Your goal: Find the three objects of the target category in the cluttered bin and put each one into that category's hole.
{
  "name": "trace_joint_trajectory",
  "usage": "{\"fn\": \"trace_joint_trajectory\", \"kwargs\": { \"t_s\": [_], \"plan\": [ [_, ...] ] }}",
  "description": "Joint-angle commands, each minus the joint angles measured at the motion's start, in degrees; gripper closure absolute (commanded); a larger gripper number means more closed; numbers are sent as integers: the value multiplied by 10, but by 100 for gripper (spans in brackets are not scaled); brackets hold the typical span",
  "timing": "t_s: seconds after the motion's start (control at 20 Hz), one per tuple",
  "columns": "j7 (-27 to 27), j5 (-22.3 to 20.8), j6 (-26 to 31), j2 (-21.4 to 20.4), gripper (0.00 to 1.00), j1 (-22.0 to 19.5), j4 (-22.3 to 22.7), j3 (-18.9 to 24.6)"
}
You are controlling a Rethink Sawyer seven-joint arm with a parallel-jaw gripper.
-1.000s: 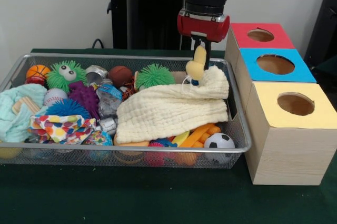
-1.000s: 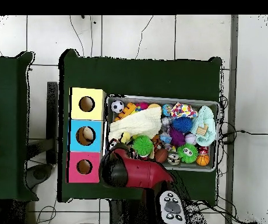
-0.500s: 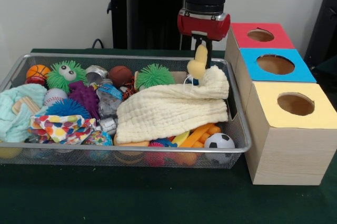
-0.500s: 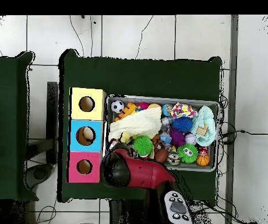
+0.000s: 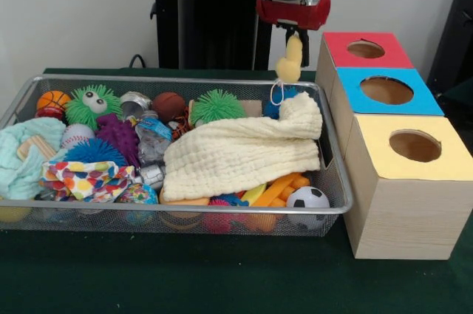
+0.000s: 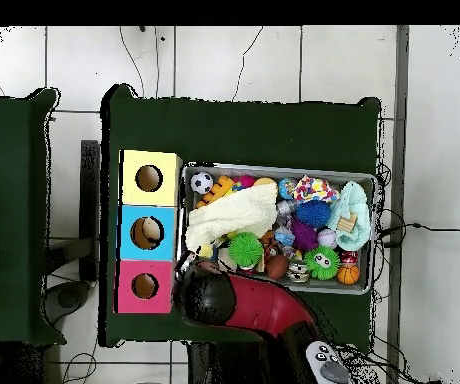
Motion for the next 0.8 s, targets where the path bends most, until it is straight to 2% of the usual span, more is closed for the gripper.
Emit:
{"fn": "trace_joint_trajectory", "kwargs": {
  "t_s": [0.05, 0.15, 0.35, 0.5, 0.65, 0.8],
  "plan": [
    [55, 54, 93, -23, 100, -19, 42, 86],
    [54, 64, 115, -30, 100, -20, 48, 89],
    [51, 86, 124, -11, 100, -35, 68, 107],
    [60, 121, 138, 2, 100, -45, 94, 129],
    [65, 151, 153, 17, 100, -53, 104, 147],
    [65, 165, 159, 22, 100, -51, 107, 149]
  ]
}}
